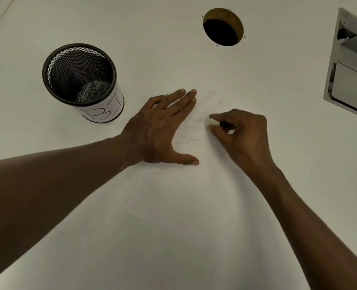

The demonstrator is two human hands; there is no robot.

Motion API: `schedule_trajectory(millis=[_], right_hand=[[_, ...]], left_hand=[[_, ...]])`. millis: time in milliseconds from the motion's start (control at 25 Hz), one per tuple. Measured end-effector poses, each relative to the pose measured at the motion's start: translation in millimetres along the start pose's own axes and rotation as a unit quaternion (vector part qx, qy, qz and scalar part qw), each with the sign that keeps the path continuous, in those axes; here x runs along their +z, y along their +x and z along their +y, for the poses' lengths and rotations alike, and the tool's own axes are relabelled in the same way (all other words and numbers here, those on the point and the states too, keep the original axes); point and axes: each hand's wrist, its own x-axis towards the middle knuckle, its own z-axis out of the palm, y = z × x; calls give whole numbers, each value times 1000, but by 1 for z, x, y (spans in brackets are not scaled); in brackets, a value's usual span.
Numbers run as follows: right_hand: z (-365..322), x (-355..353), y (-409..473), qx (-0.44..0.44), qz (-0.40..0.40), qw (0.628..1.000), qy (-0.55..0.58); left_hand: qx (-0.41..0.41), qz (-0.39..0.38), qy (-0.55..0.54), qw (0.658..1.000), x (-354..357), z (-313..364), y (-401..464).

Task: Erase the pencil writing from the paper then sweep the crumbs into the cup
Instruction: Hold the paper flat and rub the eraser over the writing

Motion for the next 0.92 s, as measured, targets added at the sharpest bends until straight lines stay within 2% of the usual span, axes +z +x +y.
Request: schedule_trajectory(millis=[160, 240, 320, 440, 520, 600, 680, 760, 920], right_hand=[[-14, 9, -28, -63, -76, 995, -10], [-5, 4, 4, -42, -52, 998, -8], [5, -1, 46, 27, -15, 1000, -1], [1, 5, 24, -26, -12, 1000, -7], [-15, 9, -16, -74, -73, 994, -15], [-9, 6, 7, -56, -68, 996, 3], [1, 3, 49, -9, -20, 1000, 4], [1, 6, 51, -20, -13, 1000, -2], [-16, 12, -3, -71, -81, 994, -7]], left_hand=[[2, -3, 1, 1000, 0, -1, 0], [1, -1, 3, 1000, -1, -1, -1], [0, 4, -1, 1000, 0, 0, 0], [1, -4, -1, 1000, 0, 0, 0], [-2, -5, -3, 1000, 0, -1, -1], [-3, -1, -3, 1000, 0, -1, -2], [-6, 5, -6, 1000, 1, 0, -1], [-6, 7, -10, 1000, 1, 0, -1], [-8, 6, -13, 1000, 1, -1, -2]])
